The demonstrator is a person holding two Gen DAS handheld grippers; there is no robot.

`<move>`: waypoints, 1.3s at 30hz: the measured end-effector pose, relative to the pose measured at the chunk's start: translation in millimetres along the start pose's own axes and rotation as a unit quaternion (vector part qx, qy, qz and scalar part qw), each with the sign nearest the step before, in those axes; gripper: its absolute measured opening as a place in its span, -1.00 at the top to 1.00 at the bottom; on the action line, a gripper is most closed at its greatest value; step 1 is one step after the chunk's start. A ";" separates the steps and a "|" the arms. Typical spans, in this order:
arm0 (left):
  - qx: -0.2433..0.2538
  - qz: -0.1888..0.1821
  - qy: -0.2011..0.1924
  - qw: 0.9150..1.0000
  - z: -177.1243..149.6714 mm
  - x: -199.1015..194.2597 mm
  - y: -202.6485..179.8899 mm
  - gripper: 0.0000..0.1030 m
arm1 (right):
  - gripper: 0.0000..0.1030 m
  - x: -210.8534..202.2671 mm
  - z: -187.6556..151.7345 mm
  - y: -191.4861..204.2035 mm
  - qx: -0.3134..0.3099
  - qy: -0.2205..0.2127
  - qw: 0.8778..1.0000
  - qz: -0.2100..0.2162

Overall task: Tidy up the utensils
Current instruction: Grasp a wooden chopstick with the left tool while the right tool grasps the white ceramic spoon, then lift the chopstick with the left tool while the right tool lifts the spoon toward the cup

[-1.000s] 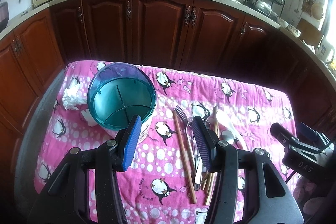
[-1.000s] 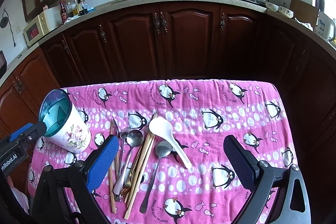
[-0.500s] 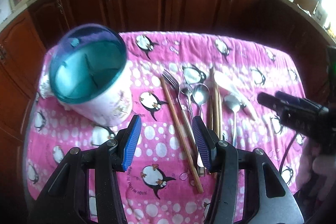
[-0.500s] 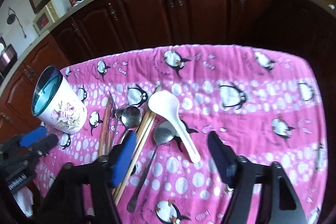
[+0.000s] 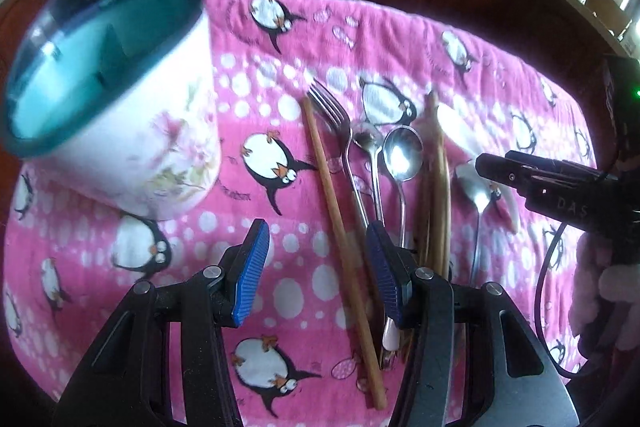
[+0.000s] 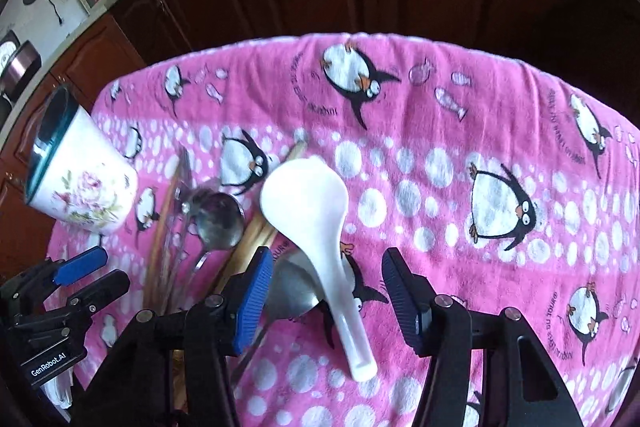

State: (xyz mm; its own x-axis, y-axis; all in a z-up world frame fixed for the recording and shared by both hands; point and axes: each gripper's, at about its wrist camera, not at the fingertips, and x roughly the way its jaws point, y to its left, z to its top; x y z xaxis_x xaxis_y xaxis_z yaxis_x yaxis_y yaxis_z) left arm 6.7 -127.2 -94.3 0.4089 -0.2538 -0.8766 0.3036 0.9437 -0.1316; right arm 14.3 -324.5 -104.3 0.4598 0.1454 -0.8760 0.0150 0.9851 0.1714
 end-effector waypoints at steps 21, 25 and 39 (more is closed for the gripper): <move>0.038 -0.062 0.058 0.996 -38.0 -17.9 15.0 0.89 | 0.71 -45.4 -93.9 -1.6 0.051 0.044 0.996 0.063; 0.062 -0.061 0.094 0.992 -62.8 -15.2 17.1 0.89 | 0.29 -42.5 -111.8 -2.2 0.067 0.067 0.990 0.106; 0.039 -0.021 0.055 0.998 -17.3 6.2 23.7 0.42 | 0.30 -12.2 -57.3 -18.8 0.015 0.043 0.990 0.135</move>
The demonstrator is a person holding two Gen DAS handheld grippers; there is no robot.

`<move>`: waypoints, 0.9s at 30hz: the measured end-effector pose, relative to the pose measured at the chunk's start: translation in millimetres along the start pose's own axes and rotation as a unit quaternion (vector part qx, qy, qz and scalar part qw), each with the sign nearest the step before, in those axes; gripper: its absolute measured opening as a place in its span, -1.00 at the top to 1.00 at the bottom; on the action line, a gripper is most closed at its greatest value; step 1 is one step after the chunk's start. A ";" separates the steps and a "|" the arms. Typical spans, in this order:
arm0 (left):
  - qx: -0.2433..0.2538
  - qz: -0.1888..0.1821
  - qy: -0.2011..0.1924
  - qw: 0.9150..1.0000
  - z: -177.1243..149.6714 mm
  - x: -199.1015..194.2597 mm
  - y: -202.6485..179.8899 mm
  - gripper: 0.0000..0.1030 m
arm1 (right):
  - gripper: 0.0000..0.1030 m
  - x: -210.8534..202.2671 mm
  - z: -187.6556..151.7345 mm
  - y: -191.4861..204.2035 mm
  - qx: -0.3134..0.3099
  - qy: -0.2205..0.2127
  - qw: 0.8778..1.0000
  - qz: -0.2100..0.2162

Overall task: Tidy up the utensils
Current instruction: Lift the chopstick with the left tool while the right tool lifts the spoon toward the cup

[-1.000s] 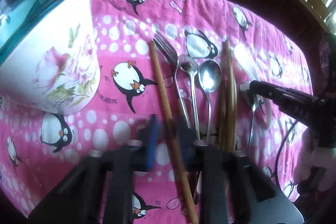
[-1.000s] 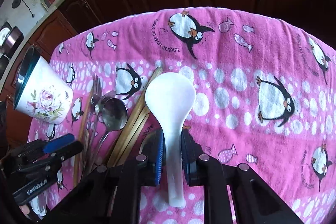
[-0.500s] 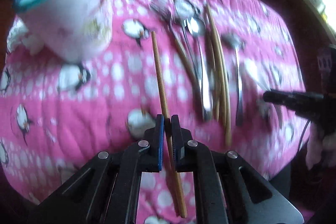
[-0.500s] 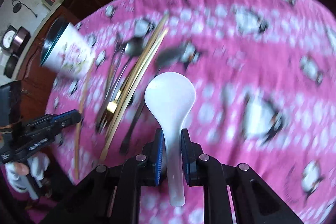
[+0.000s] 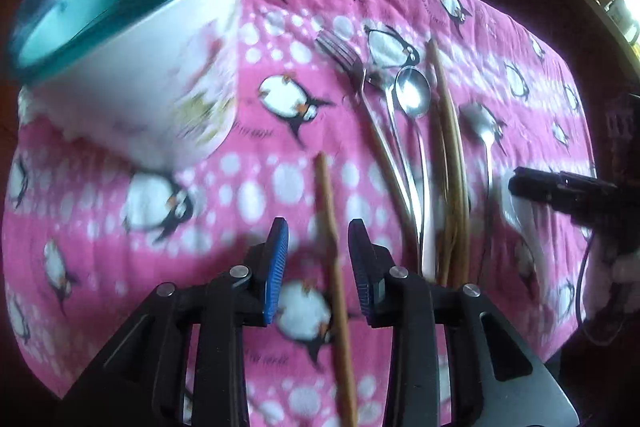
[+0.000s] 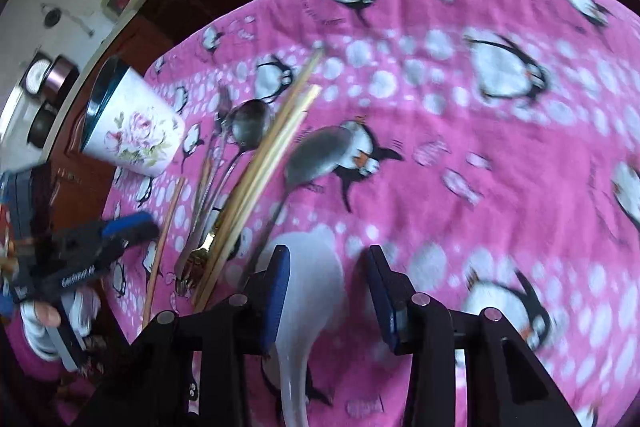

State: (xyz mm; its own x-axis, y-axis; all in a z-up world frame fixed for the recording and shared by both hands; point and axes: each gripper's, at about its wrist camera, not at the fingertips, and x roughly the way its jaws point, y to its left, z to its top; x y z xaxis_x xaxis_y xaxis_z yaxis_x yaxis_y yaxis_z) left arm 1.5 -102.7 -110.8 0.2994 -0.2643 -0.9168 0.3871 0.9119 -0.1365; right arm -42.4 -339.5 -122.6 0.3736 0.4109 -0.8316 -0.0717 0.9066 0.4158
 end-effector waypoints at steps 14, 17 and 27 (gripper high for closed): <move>0.017 -0.023 0.001 1.000 1.1 -7.7 -10.3 0.90 | 0.95 -27.6 -9.0 7.7 -0.053 0.011 0.999 0.005; 0.015 -0.044 -0.027 0.999 -3.3 -40.1 -3.2 0.90 | 0.97 -46.6 -12.9 15.7 -0.053 -0.013 0.998 0.007; -0.017 -0.098 -0.121 0.988 -11.7 -159.8 39.8 0.92 | 0.97 -118.8 20.2 83.8 -0.092 -0.130 0.986 0.052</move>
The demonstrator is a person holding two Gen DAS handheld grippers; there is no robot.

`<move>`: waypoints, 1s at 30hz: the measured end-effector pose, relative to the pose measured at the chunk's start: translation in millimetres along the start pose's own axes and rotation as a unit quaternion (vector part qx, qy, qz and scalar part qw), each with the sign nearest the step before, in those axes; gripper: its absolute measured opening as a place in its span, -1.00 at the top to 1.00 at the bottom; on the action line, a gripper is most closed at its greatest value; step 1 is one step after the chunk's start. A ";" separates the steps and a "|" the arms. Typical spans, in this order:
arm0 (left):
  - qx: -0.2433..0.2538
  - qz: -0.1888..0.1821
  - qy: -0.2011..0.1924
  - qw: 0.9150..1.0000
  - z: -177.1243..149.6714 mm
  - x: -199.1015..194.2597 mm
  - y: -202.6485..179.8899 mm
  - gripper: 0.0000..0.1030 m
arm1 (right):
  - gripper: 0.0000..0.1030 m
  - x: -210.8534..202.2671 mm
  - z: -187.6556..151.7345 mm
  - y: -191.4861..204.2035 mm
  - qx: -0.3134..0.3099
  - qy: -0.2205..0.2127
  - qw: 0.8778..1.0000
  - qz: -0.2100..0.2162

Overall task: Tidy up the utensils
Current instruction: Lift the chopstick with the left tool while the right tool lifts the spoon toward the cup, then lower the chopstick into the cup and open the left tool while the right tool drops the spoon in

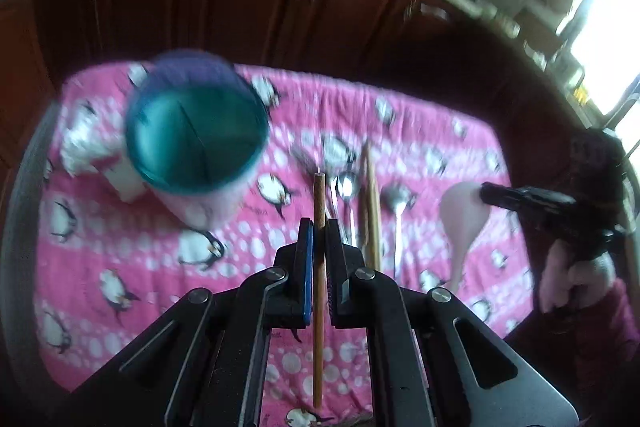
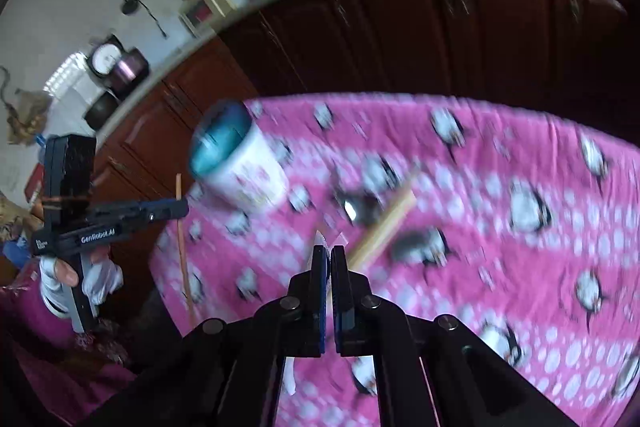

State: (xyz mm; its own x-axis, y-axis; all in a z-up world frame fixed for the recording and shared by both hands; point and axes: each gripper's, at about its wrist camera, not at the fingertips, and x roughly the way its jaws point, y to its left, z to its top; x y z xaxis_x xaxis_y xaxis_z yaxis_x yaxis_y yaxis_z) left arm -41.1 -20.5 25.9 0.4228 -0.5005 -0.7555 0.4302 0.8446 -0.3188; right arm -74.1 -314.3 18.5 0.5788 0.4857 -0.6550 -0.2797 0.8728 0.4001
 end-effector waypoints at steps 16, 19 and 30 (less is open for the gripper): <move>-0.015 0.063 -0.181 0.981 123.5 -123.0 45.0 0.92 | 0.97 61.2 137.9 116.8 -0.070 -0.144 0.987 -0.016; -0.007 0.108 -0.188 0.976 125.9 -113.4 55.1 0.92 | 0.97 89.5 144.6 129.4 -0.089 -0.149 0.984 -0.043; -0.008 0.141 -0.135 0.981 97.4 -35.8 77.7 0.91 | 0.97 165.8 129.5 125.2 -0.120 -0.097 0.984 -0.086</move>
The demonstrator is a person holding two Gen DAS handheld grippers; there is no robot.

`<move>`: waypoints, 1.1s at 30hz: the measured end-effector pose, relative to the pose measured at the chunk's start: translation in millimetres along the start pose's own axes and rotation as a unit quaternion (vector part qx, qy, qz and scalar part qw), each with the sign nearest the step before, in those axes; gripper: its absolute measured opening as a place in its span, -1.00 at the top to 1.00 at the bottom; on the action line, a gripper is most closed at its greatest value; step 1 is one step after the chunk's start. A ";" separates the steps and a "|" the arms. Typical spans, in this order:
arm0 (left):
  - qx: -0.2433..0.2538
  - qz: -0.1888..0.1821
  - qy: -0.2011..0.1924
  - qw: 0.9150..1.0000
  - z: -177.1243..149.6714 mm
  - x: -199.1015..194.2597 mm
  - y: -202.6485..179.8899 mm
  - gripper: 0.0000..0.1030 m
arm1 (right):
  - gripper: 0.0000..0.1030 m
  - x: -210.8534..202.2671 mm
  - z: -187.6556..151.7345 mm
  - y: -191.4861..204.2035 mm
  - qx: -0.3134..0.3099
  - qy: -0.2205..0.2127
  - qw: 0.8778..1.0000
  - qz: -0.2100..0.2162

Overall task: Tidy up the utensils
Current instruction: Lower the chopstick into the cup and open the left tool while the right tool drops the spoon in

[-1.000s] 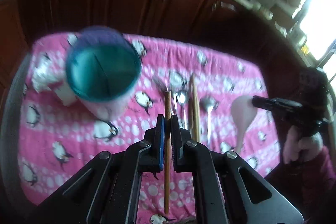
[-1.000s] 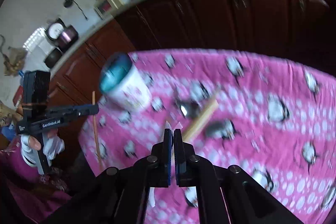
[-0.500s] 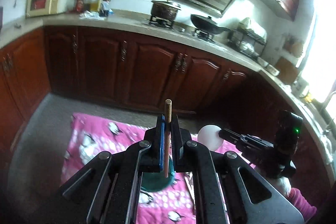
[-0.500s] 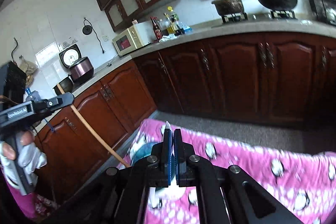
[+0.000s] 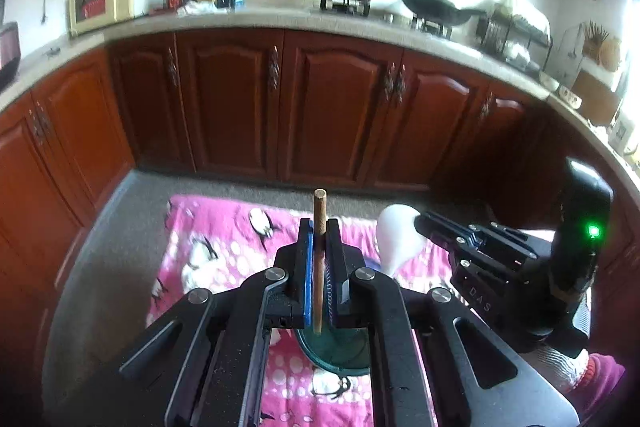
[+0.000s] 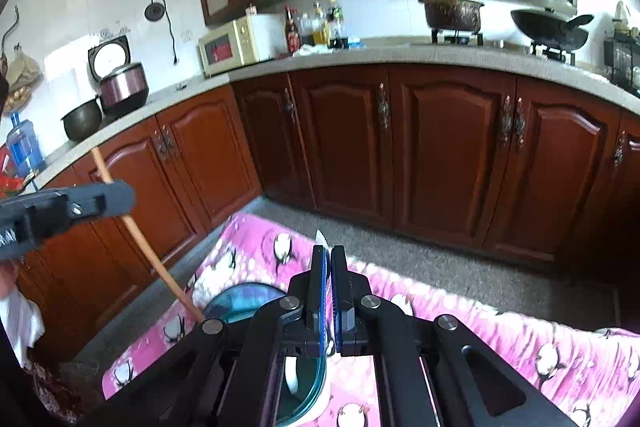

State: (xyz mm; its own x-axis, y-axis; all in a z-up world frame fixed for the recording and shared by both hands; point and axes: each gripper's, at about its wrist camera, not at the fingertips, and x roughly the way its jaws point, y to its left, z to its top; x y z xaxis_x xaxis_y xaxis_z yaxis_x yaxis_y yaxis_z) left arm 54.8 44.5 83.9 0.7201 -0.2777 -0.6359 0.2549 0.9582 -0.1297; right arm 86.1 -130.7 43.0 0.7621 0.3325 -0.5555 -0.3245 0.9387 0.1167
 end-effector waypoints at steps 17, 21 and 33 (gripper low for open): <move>-0.023 0.014 0.011 1.000 -15.9 15.7 4.4 0.09 | 0.63 6.5 -42.2 -0.1 0.040 0.055 0.997 0.047; -0.041 0.004 0.006 0.999 -12.2 3.8 8.1 0.09 | 0.42 -7.5 -38.2 -13.1 0.069 0.046 0.995 0.055; -0.009 -0.039 -0.013 0.999 -27.2 -43.3 -38.8 -0.02 | 0.17 -75.5 -60.8 -47.4 0.103 0.038 0.994 -0.012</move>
State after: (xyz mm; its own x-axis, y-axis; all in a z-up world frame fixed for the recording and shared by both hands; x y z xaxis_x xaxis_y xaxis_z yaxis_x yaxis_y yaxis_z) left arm -3.8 21.2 95.8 0.7151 -0.3535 -0.6031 0.3002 0.9344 -0.1918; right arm 9.9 -205.8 29.3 0.7210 0.3084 -0.6205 -0.1784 0.9479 0.2639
